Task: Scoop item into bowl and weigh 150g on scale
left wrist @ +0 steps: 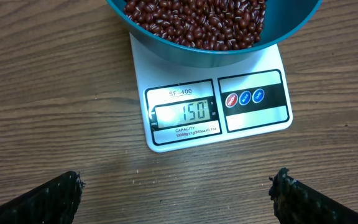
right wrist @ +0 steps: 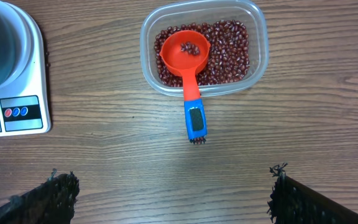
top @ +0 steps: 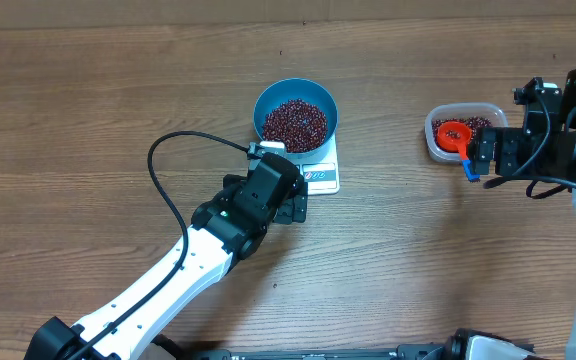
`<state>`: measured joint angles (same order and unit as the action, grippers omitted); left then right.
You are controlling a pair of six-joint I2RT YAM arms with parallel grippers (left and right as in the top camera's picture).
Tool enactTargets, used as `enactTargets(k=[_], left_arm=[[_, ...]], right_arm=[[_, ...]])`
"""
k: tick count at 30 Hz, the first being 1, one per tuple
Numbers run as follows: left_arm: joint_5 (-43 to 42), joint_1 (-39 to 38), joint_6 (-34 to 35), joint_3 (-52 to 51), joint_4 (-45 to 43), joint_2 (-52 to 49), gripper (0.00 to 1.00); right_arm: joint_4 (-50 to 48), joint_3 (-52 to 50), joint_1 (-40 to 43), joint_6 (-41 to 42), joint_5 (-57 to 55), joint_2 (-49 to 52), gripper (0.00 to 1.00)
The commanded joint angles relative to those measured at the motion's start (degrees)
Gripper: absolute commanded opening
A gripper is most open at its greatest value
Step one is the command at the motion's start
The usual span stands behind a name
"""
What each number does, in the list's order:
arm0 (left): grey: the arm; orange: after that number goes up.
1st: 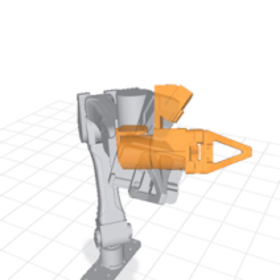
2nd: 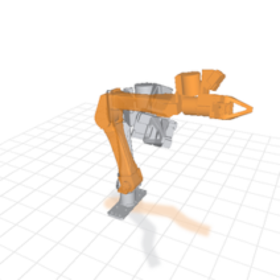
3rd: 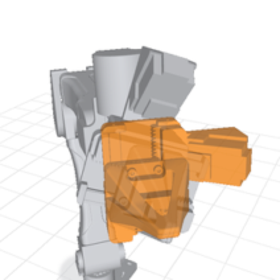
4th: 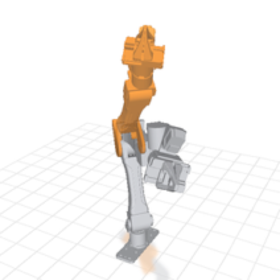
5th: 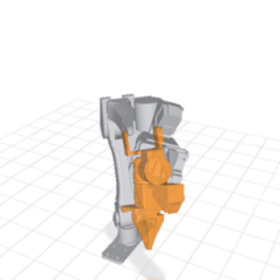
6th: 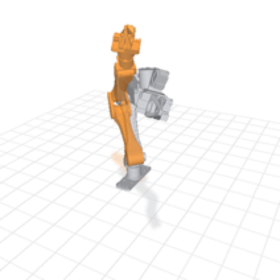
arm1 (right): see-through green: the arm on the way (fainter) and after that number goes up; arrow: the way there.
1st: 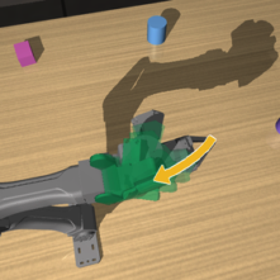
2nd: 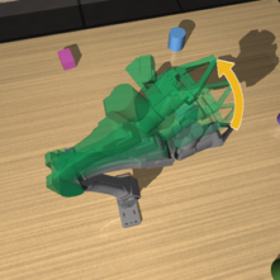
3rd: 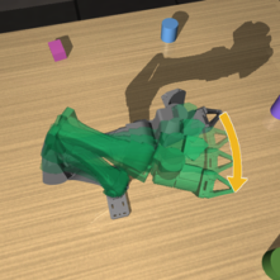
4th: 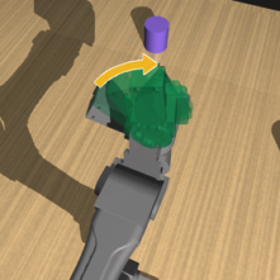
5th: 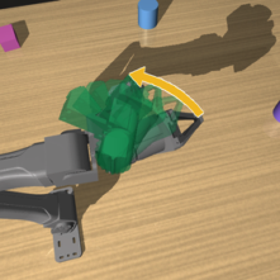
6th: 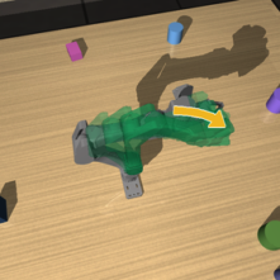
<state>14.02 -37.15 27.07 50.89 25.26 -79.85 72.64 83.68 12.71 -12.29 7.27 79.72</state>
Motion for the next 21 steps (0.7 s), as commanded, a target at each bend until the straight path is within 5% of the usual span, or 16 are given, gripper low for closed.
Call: enactTargets(k=[1, 21], left_arm=[[1.2, -0.39, 0.83, -0.15, 0.02, -0.42, 1.0], [2.91, -0.24, 0.81, -0.15, 1.6, -0.39, 0.99]], right_arm=[[-0.33, 1.53, 0.07, -0.42, 0.35, -0.31, 1.0], [-0.31, 1.53, 0.07, -0.42, 0.35, -0.31, 1.0]])
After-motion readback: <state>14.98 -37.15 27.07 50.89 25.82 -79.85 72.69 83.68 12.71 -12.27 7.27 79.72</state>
